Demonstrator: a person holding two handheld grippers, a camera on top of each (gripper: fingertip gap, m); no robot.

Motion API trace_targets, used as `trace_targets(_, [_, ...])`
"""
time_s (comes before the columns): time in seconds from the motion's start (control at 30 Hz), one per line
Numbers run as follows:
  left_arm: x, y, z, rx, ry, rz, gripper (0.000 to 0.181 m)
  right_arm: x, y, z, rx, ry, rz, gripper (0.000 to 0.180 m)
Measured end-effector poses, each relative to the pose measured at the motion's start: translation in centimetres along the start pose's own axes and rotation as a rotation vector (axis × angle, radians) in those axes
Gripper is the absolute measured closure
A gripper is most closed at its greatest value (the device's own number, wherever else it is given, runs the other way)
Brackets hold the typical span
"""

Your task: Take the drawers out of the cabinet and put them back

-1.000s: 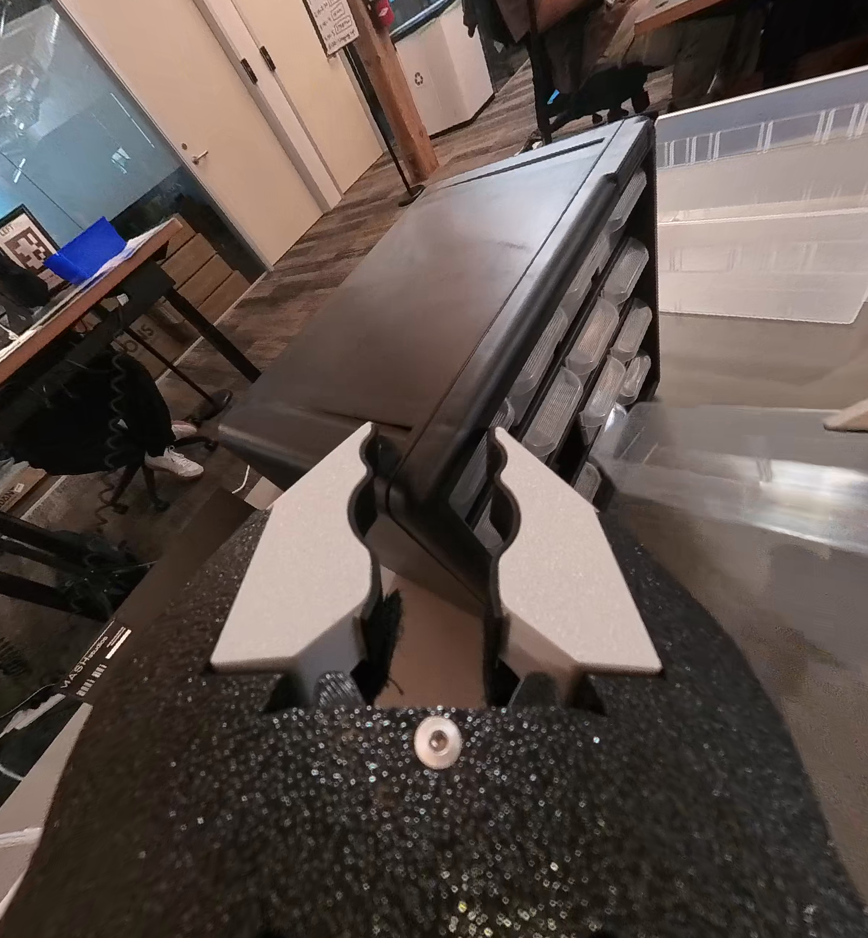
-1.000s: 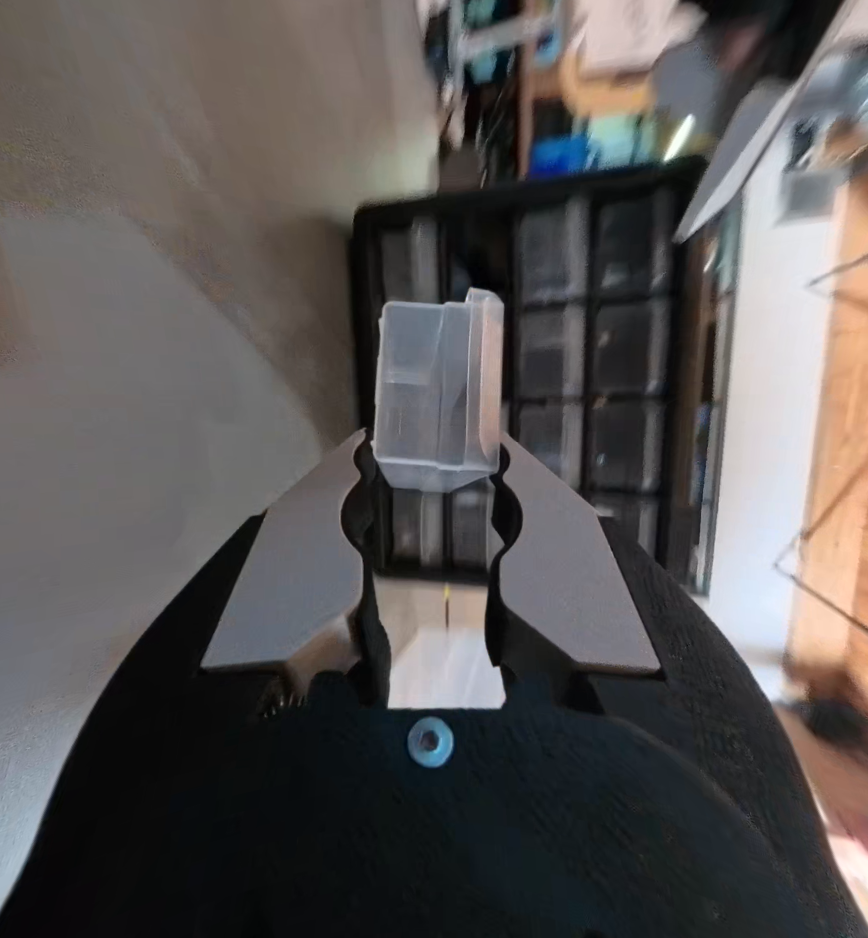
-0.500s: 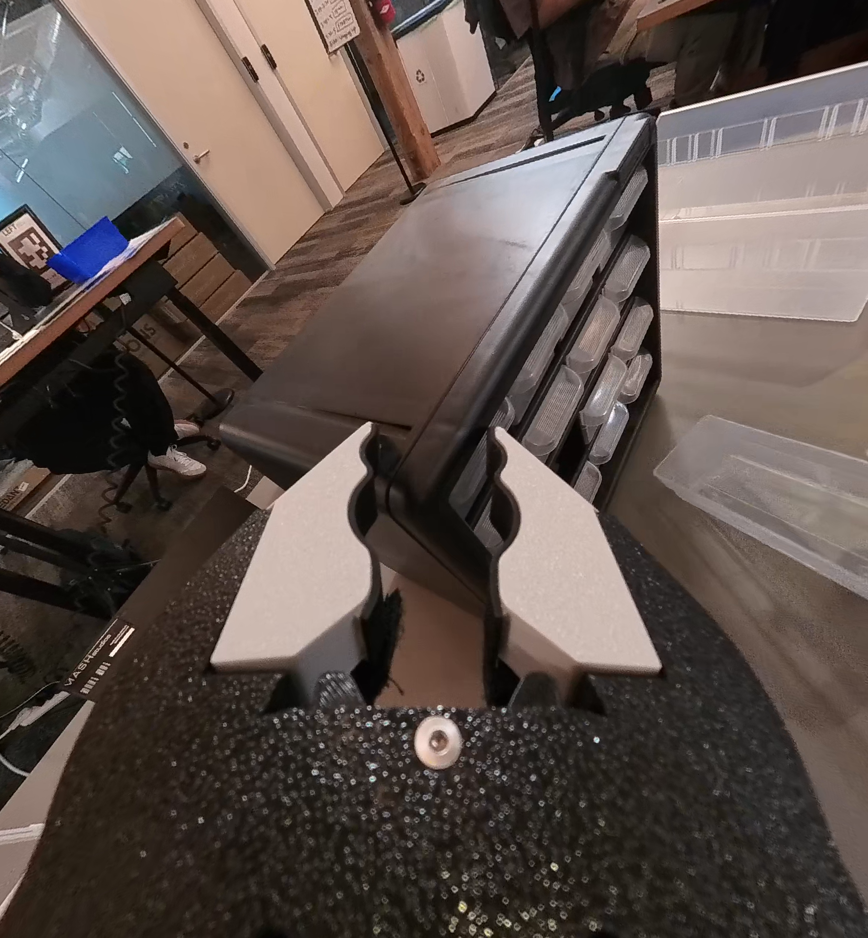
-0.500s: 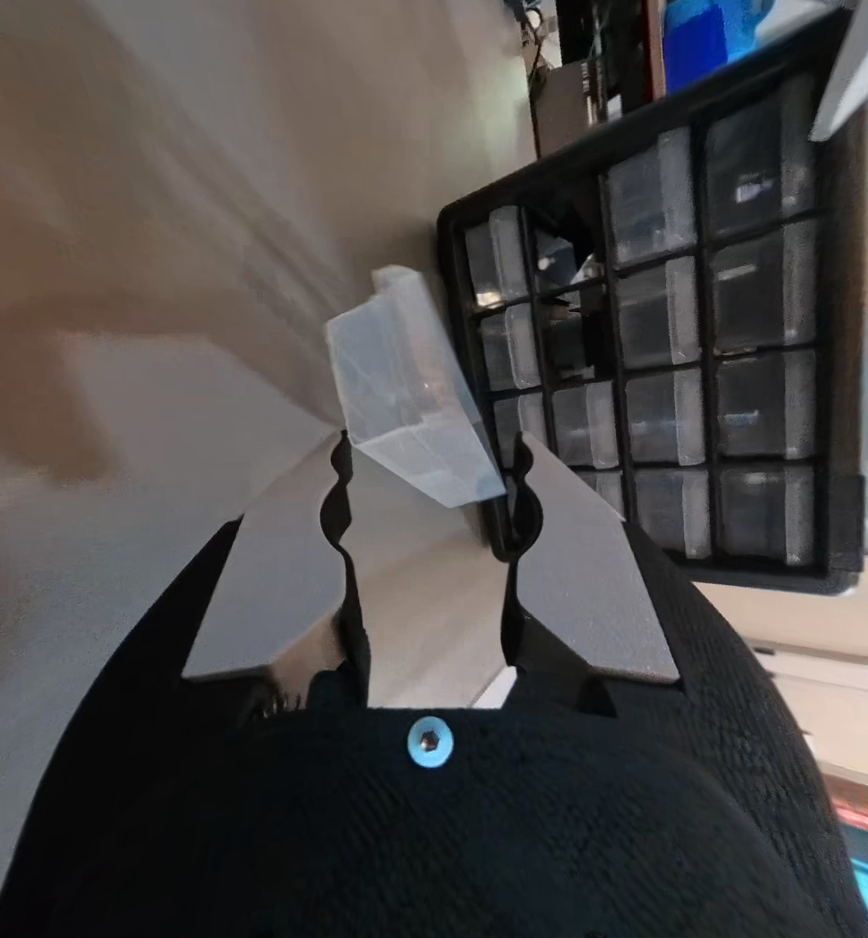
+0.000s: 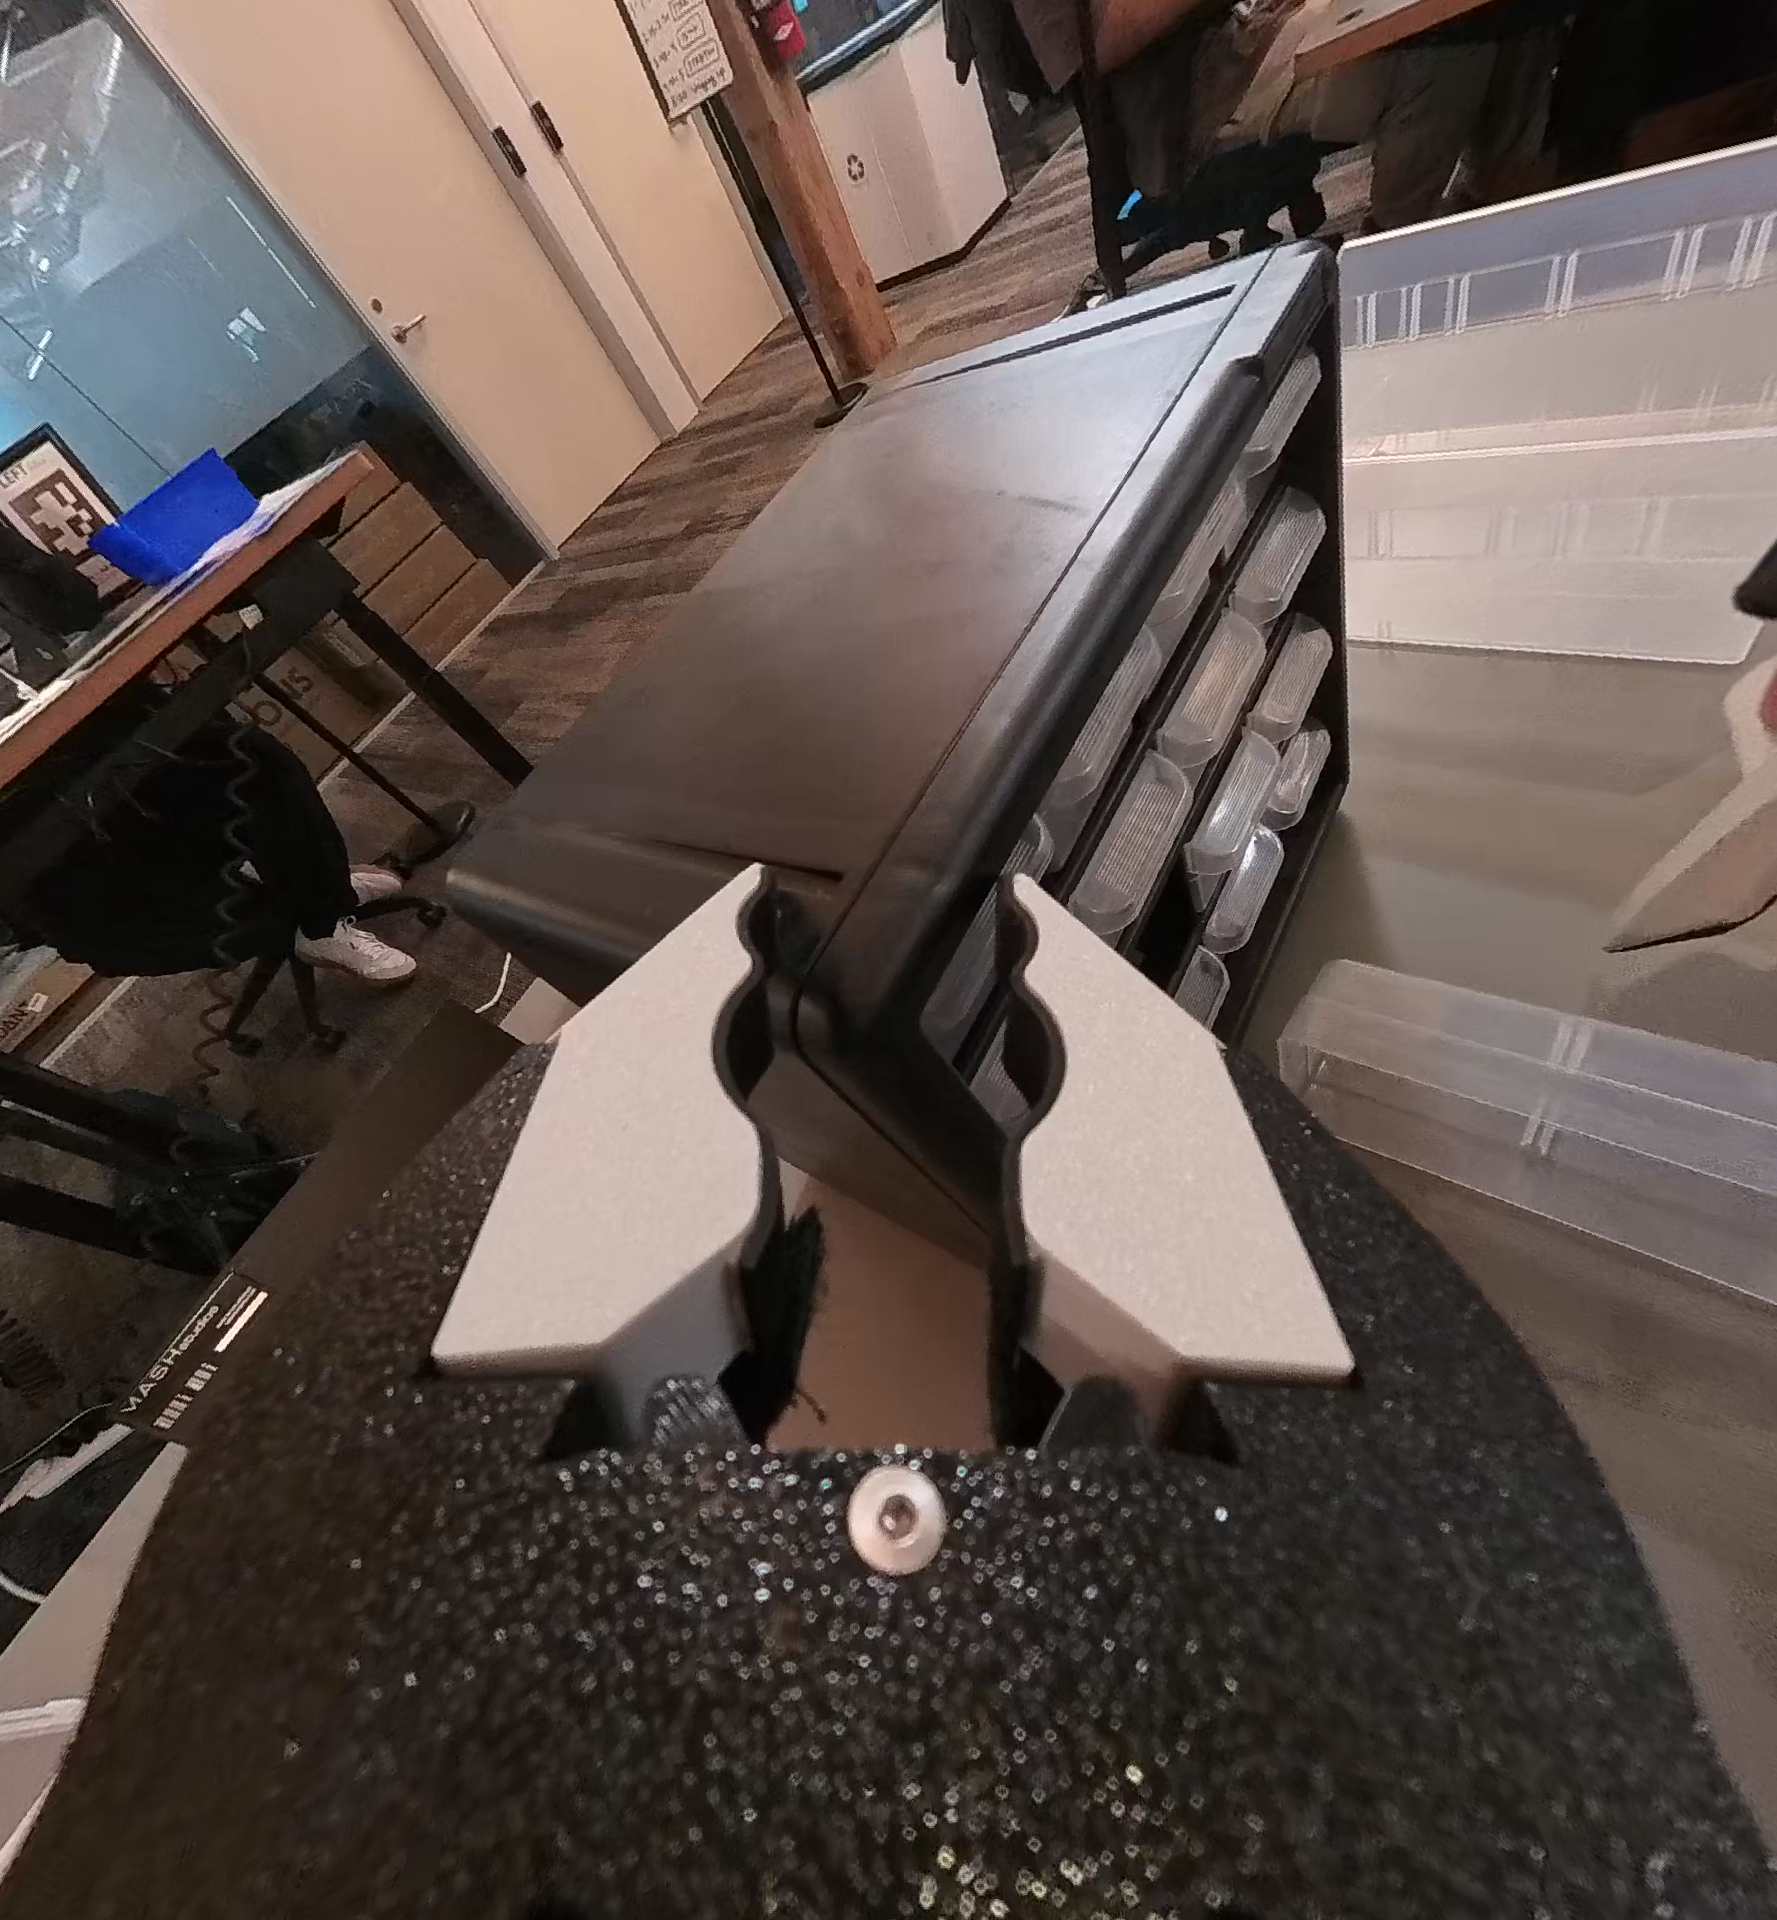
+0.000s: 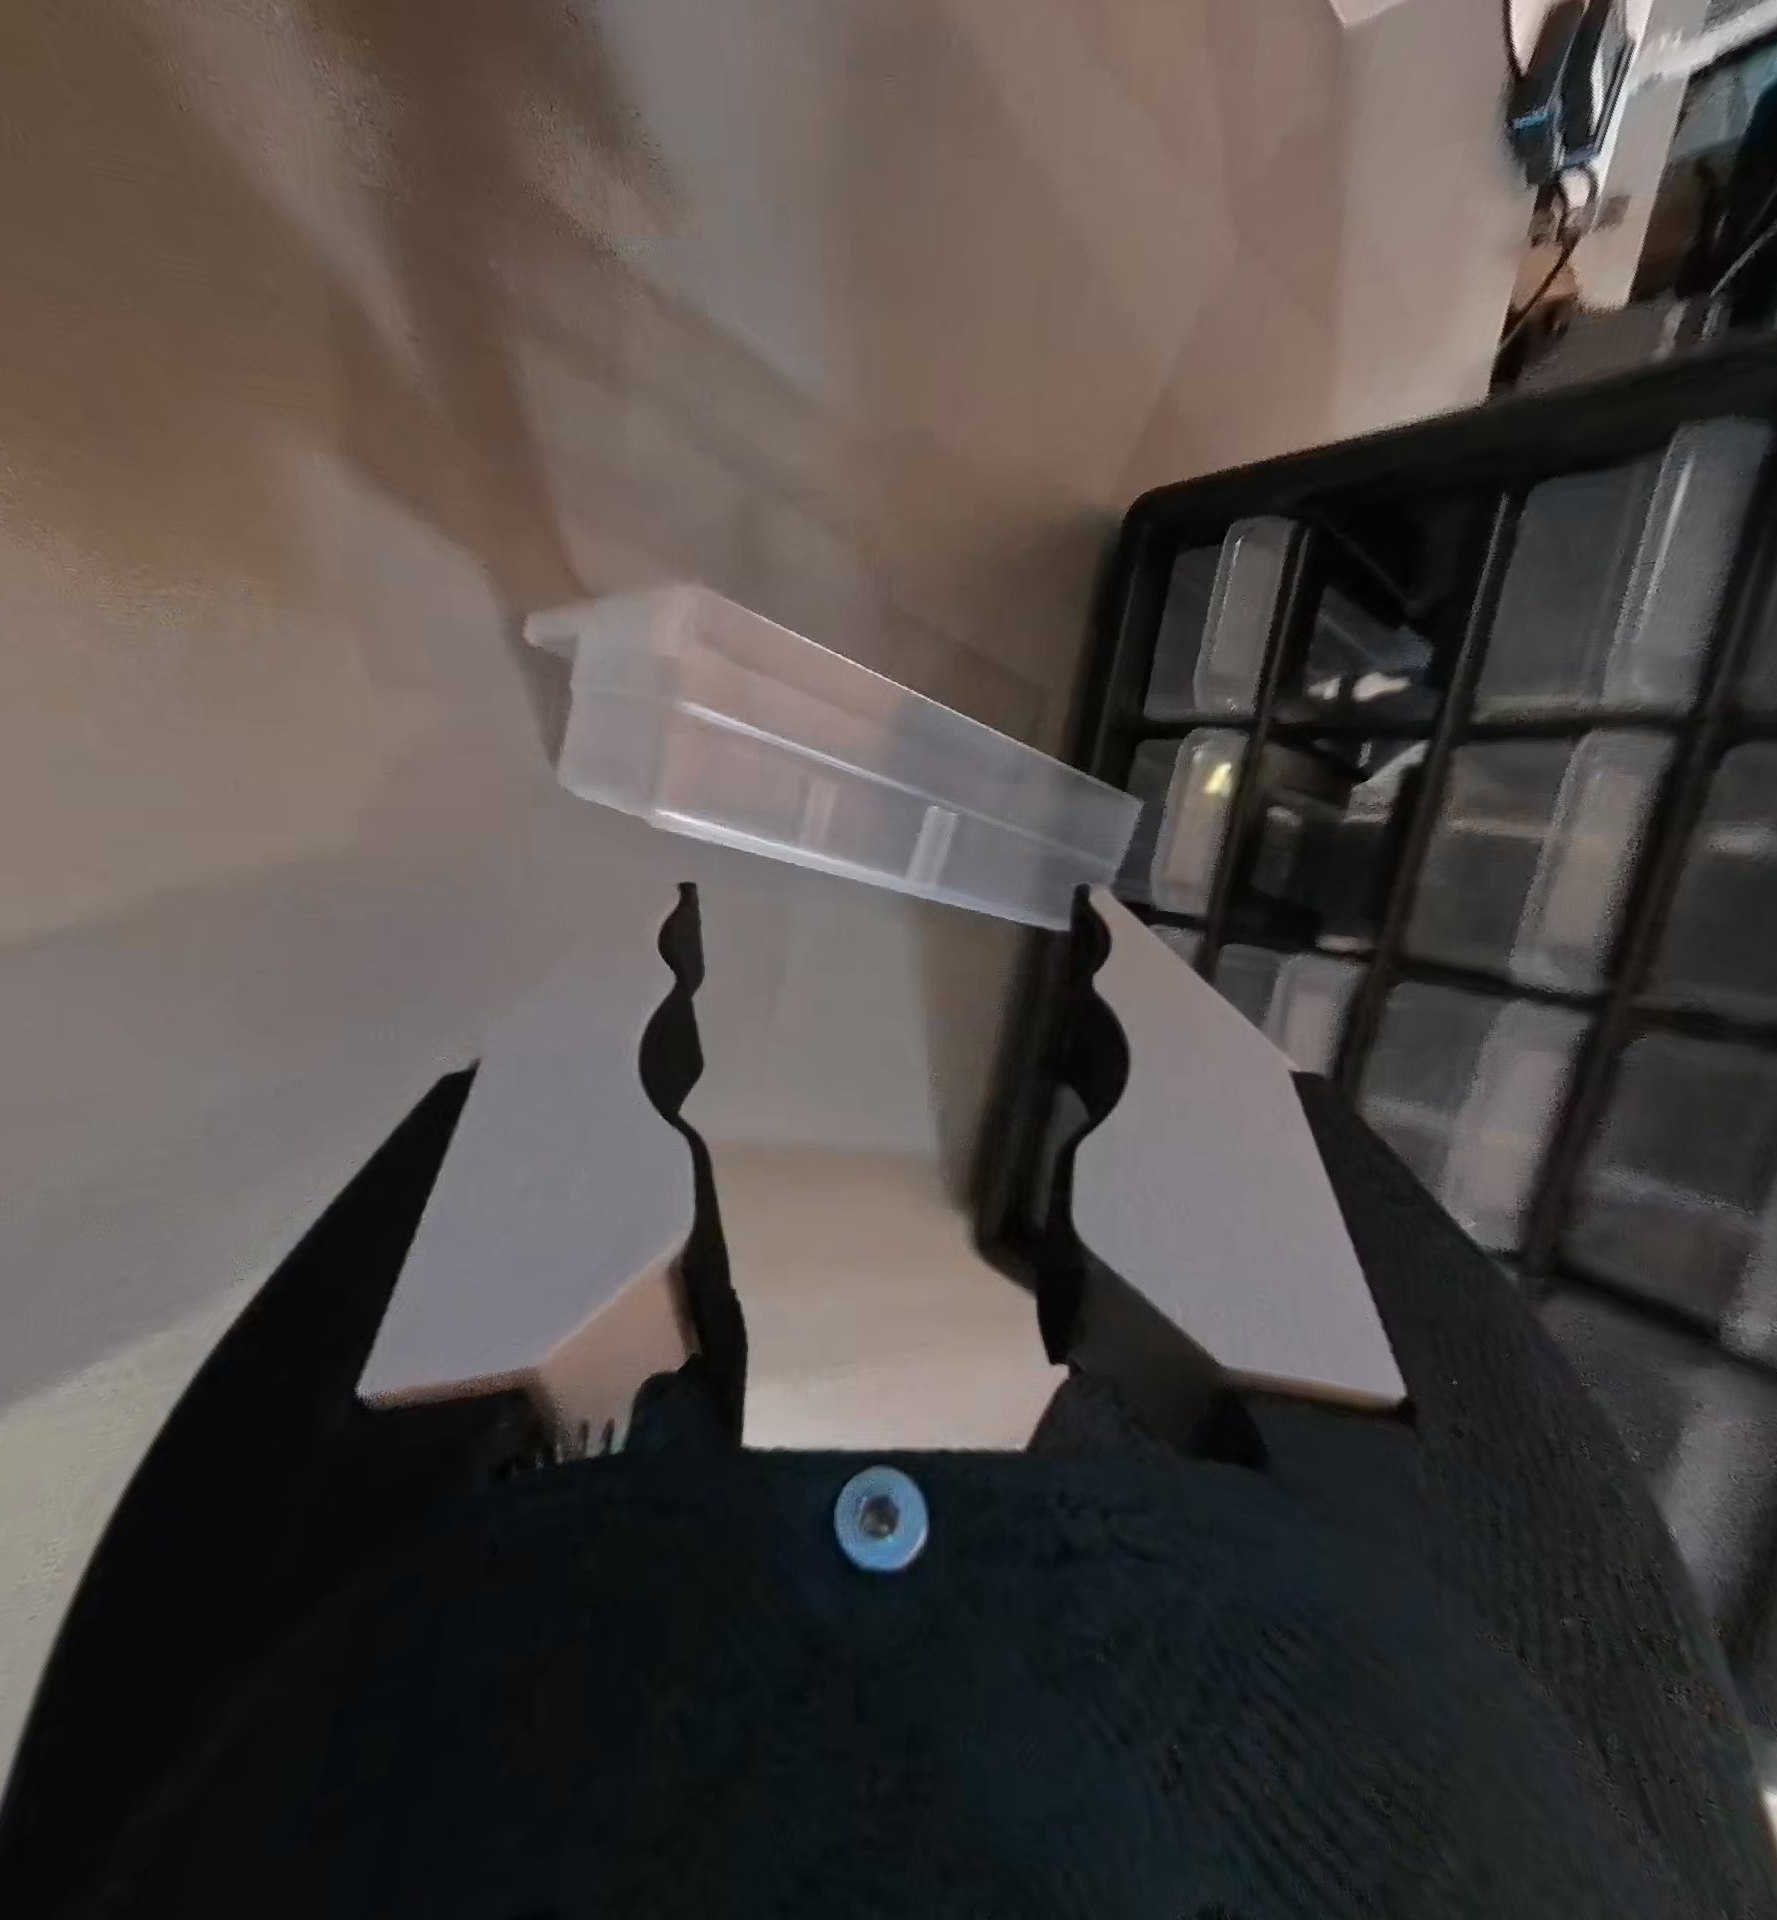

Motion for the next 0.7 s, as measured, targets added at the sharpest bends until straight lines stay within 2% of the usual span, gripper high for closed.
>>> trace_targets(0.03, [0.0,0.0,0.0,0.000,0.001,0.000,0.142,-0.1,0.4,0.1,0.089,-0.033,-0.023,0.107])
trace_targets(0.17, [0.0,0.0,0.0,0.002,0.000,-0.001,0.141,-1.1,1.5,0.4,0.595,-0.221,-0.040,0.085])
trace_targets(0.27, [0.0,0.0,0.0,0.000,-0.004,0.002,0.141,-2.5,1.4,1.3,0.889,-0.215,0.025,0.080])
trace_targets(0.33, [0.0,0.0,0.0,-0.002,-0.007,0.003,0.141,-3.5,0.8,1.9,0.977,-0.184,0.087,0.081])
trace_targets(0.4, [0.0,0.1,0.0,-0.004,-0.009,0.005,0.141,-4.2,0.5,2.2,1.006,-0.177,0.114,0.093])
trace_targets(0.5, [0.0,0.1,0.0,-0.006,-0.009,0.006,0.142,-4.4,0.7,2.1,0.949,-0.194,0.094,0.128])
trace_targets(0.7, [0.0,0.0,0.0,0.003,0.004,-0.003,0.142,-3.3,-0.1,0.4,0.588,-0.362,0.068,0.134])
Point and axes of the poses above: each gripper's, where its closed fingertips meet, x back along the fingers, z out of its top, y = z × x across the jaws, the point moved 5 cm from there along x, back along the fingers, and after that the axes turned 8 degrees about -y, right-handed, at the moved point
